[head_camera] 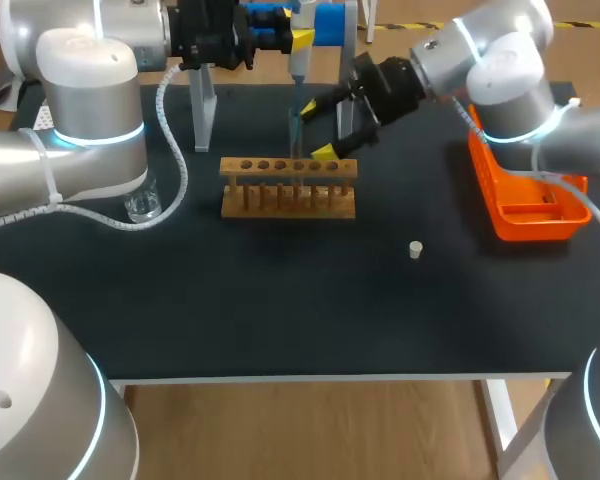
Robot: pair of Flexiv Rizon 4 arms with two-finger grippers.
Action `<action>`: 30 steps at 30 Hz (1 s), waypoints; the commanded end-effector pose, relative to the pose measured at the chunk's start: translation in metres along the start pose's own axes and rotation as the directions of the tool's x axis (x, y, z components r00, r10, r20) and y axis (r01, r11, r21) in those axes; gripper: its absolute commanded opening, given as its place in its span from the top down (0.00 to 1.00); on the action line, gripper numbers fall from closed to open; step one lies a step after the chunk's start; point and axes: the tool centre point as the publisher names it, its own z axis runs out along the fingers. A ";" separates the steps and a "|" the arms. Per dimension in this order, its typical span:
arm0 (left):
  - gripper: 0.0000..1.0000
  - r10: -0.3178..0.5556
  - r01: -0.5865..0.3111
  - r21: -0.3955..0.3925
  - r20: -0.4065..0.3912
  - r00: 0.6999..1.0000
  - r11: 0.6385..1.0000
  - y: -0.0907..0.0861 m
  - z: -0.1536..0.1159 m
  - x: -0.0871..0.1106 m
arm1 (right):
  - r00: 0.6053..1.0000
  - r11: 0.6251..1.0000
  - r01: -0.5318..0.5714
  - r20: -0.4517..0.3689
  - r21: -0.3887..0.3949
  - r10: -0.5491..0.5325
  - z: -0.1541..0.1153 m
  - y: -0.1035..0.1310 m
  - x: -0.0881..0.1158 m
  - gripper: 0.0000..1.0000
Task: Invert the test tube, pick up the pipette, mount the tip to pipette, aspirate from beaker and dispense into the tube, eject the tip, return the pipette, and cap with the stopper.
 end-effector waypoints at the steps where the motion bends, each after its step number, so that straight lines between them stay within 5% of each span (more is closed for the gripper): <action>1: 1.00 0.000 0.000 -0.001 -0.001 1.000 1.000 -0.001 0.000 0.000 | 1.000 1.000 0.006 0.022 0.024 -0.006 0.008 -0.002 -0.005 0.00; 11: 1.00 0.000 0.000 -0.001 -0.001 1.000 1.000 -0.001 0.000 0.000 | 0.993 0.999 -0.002 0.121 0.046 -0.003 0.010 -0.009 -0.009 0.00; 30: 1.00 0.000 0.000 -0.001 -0.001 1.000 1.000 -0.001 0.000 0.000 | 0.992 0.998 0.009 0.125 0.058 -0.017 0.018 -0.002 -0.017 0.00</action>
